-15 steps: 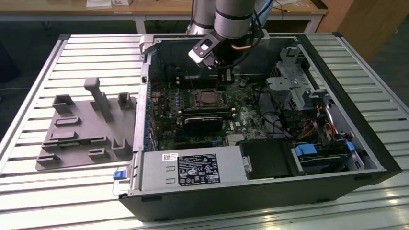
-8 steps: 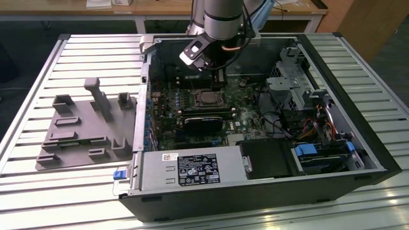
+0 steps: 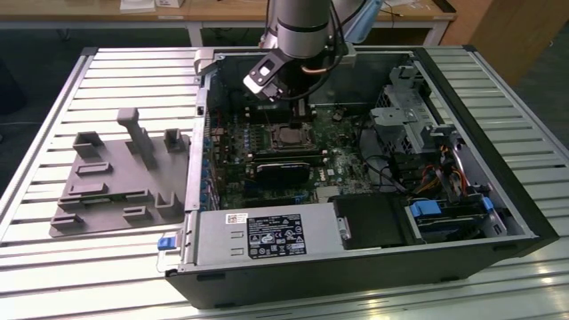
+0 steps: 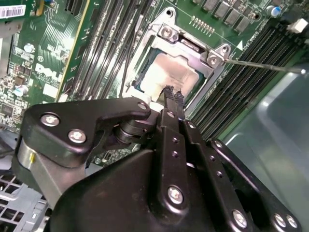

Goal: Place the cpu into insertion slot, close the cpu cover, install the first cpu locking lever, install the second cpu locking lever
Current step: 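Close the cpu cover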

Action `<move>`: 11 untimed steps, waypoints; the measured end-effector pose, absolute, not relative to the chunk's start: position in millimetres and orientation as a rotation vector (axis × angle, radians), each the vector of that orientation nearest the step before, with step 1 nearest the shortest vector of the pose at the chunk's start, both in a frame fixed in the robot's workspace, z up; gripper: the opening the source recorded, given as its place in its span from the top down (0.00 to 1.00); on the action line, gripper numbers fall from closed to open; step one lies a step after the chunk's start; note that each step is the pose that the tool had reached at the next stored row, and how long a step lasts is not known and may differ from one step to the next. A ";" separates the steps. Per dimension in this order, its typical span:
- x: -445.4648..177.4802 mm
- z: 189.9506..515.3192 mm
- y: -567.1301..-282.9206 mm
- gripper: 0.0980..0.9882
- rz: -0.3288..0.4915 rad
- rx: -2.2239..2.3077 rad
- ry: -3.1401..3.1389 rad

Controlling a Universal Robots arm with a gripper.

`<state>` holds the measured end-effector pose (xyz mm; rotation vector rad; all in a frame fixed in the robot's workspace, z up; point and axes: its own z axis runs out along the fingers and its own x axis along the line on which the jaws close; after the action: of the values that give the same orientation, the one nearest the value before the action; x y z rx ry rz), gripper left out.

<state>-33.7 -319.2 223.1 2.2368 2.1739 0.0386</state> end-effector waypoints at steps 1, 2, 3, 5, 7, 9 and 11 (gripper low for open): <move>-34.0 222.1 -319.4 1.00 0.039 2.237 2.174; -34.2 221.2 -319.8 1.00 0.039 2.237 2.174; -34.4 220.7 -320.2 1.00 0.039 2.237 2.174; -34.6 220.4 -320.2 1.00 0.037 2.236 2.173; -34.6 220.4 -320.2 1.00 0.037 2.236 2.173; -34.6 220.4 -320.2 1.00 0.037 2.236 2.174; -34.6 220.3 -320.2 1.00 0.038 2.214 2.196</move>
<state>-34.6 -320.2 220.3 2.2139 2.1962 0.0378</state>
